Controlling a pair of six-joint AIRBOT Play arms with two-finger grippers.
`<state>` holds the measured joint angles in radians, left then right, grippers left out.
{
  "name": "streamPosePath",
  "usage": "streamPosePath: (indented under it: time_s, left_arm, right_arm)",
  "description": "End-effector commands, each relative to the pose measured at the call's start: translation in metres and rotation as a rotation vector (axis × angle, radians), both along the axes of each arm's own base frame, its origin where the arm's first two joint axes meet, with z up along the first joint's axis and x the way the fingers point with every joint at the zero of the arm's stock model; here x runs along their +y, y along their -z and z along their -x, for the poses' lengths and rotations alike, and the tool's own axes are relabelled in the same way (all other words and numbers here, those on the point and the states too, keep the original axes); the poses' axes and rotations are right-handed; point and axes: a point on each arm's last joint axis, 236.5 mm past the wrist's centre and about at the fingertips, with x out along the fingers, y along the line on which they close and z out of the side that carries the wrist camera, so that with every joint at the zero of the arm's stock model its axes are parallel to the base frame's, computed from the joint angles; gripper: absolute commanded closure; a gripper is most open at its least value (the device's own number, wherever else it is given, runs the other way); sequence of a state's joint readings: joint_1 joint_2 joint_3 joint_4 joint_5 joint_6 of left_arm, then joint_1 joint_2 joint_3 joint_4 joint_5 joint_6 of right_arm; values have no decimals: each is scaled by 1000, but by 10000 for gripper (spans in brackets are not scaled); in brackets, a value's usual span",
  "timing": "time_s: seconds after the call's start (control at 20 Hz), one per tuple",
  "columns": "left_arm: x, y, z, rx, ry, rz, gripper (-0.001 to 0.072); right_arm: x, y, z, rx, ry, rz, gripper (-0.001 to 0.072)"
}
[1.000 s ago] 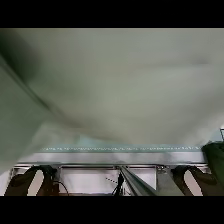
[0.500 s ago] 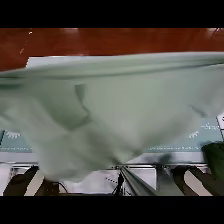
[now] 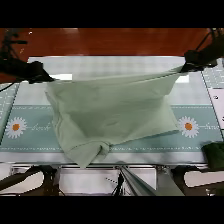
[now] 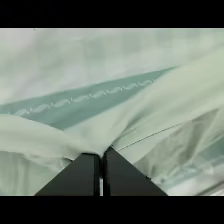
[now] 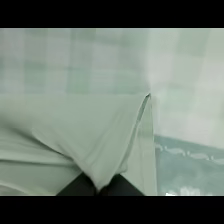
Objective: Fold the shirts.
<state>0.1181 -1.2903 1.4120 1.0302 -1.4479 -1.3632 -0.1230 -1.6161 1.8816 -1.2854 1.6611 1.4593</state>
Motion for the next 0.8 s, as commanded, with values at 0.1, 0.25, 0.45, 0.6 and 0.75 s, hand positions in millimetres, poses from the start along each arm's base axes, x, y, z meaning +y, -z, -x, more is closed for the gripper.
streamPosePath:
  time_s: [0.1,0.25,0.45,0.6,0.75]
  left_arm:
    - [2,75,-72,-18,-98,9,691]
    - [-2,85,-102,-101,-144,-2,691]
    - [-13,102,-126,-156,-164,-14,691]
    - [-17,117,-127,-156,-117,-39,691]
    - [-20,137,-109,-59,-78,-34,691]
  right_arm:
    - [-9,55,-92,-179,109,5,689]
    - [-15,62,-129,-289,180,-4,689]
    - [-23,75,-155,-359,232,-6,689]
    - [-20,98,-147,-289,220,-7,688]
    - [-15,125,-122,-148,189,-9,689]
